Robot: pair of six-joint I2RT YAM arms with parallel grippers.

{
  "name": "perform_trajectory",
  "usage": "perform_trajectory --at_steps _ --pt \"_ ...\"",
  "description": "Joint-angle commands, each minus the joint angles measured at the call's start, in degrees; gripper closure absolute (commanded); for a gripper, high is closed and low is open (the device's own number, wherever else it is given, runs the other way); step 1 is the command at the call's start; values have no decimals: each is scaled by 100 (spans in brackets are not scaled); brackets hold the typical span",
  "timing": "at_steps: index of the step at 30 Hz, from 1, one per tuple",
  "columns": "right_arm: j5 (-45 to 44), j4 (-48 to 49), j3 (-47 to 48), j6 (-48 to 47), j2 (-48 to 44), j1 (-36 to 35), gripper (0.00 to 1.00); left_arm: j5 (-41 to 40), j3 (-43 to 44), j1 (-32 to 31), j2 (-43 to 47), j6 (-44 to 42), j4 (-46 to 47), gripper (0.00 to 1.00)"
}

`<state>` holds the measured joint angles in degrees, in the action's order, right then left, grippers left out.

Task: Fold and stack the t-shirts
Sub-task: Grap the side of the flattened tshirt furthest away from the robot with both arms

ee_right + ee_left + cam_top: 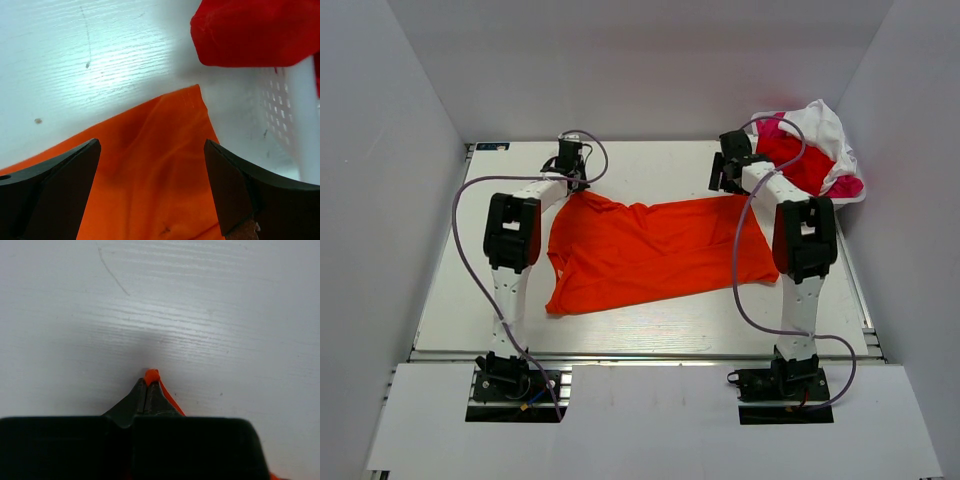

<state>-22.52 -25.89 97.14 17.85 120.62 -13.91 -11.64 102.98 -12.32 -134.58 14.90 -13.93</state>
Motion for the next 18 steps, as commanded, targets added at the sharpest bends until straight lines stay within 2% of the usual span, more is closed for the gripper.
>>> perform_trajectory --at_steps 1,7,8,17,18 --pt "-480 -224 471 526 260 2 10 64 -348 -8 722 -65 197 100" --pt "-674 -478 1165 685 919 29 13 118 -708 -8 1180 -171 260 100" --pt "-709 -522 1175 737 998 29 17 188 -831 -8 1232 -171 260 100" --pt "-736 -558 1070 870 1166 99 22 566 -1140 -8 1611 -171 532 100" --pt "-736 -540 1035 861 1192 99 25 618 -1209 -8 1689 -171 532 100"
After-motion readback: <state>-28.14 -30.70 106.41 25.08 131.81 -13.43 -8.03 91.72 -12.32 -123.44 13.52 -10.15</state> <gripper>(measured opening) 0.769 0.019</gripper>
